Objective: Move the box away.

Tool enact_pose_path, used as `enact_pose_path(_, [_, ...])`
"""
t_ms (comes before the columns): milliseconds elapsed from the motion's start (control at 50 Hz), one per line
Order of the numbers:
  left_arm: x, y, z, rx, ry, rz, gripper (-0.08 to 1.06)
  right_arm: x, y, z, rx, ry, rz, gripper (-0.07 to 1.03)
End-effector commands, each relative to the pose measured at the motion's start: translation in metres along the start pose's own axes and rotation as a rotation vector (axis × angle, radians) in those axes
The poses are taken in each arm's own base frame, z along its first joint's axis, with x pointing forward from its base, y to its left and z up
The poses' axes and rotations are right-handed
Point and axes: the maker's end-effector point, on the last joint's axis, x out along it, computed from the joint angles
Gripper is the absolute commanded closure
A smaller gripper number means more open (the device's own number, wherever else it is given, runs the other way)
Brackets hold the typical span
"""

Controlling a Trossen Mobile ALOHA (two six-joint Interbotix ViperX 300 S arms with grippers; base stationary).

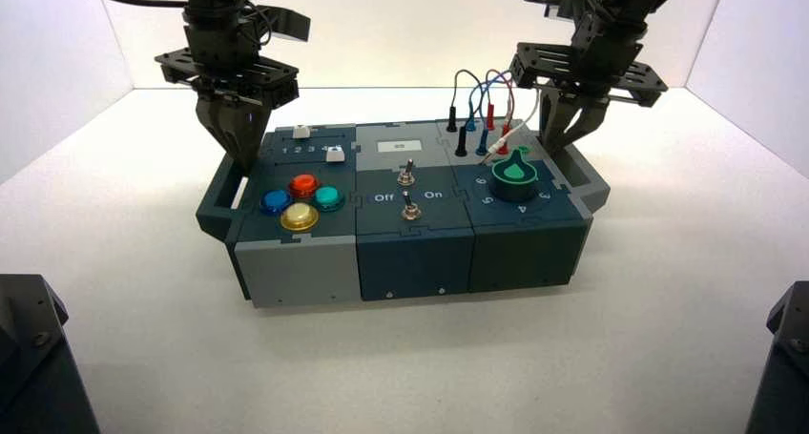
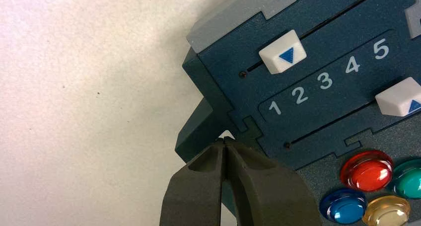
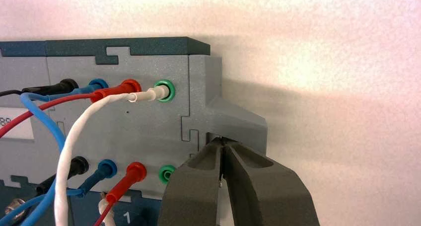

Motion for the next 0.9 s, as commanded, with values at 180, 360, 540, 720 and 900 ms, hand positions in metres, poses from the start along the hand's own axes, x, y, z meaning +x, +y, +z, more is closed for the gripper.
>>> enact_pose_path(180, [-0.011, 0.007, 0.027, 0.018, -0.064, 0.026, 1.01, -0.001, 0.012, 0.026, -0.006, -0.068, 0.019, 0.98])
enact_pose_path(360, [-0.01, 0.01, 0.036, 0.028, -0.069, 0.038, 1.01, 0.001, 0.015, 0.036, -0.009, -0.081, 0.023, 0.98])
enact_pose_path(540, [-0.008, 0.013, 0.045, 0.04, -0.073, 0.05, 1.01, 0.001, 0.017, 0.045, -0.01, -0.096, 0.027, 0.98])
enact_pose_path(720, [-0.008, 0.015, 0.053, 0.046, -0.091, 0.056, 1.01, 0.004, 0.015, 0.048, -0.008, -0.096, 0.022, 0.98])
enact_pose_path(900, [-0.006, 0.017, 0.06, 0.049, -0.108, 0.062, 1.01, 0.009, 0.012, 0.049, -0.002, -0.097, 0.017, 0.98])
